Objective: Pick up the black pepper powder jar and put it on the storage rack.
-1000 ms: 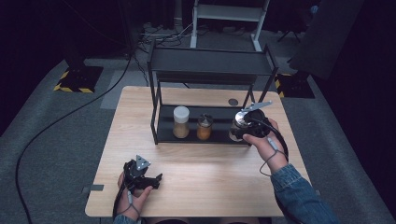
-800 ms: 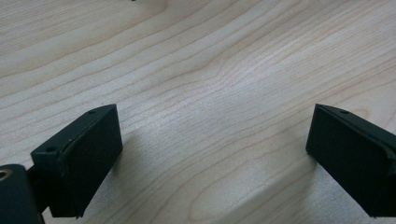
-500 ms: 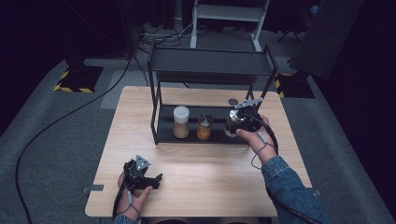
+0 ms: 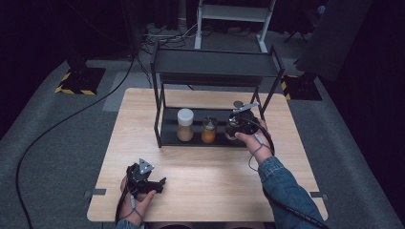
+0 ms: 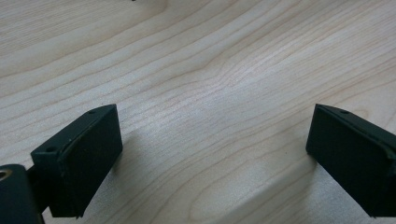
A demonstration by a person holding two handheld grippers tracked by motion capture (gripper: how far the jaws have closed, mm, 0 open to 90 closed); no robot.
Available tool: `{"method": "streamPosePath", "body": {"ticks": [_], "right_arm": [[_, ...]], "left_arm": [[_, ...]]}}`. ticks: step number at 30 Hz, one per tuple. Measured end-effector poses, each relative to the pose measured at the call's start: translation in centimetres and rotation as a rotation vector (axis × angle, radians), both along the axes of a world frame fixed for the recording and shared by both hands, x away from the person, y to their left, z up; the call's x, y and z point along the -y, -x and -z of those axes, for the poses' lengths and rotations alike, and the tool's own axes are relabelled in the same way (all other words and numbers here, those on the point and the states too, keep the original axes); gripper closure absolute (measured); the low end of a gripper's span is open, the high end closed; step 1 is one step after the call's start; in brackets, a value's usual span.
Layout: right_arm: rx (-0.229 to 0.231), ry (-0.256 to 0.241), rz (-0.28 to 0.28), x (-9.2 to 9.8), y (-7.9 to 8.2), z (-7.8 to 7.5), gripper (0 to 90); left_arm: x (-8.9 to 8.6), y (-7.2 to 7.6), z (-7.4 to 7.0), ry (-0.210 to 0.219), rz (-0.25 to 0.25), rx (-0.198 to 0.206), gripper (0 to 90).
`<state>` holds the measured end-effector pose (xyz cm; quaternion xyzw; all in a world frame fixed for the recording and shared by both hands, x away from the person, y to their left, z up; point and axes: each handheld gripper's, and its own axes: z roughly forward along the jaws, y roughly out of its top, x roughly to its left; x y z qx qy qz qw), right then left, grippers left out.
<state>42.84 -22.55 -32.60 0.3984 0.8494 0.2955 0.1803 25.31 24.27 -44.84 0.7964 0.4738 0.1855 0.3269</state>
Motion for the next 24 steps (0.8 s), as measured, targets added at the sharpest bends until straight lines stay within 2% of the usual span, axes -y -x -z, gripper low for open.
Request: {"method": "streamPosePath", "body": {"ticks": [15, 24], "right_arm": [[-0.046, -0.012, 0.011, -0.4, -1.3, 2.5, 31.1], [-0.052, -0.022, 0.026, -0.4, -1.7, 3.5, 31.1]], "left_arm": [[0.0, 0.0, 0.0, 0.001, -0.001, 0.000, 3.4], [0.0, 0.0, 0.0, 0.001, -0.001, 0.000, 3.4]]}}
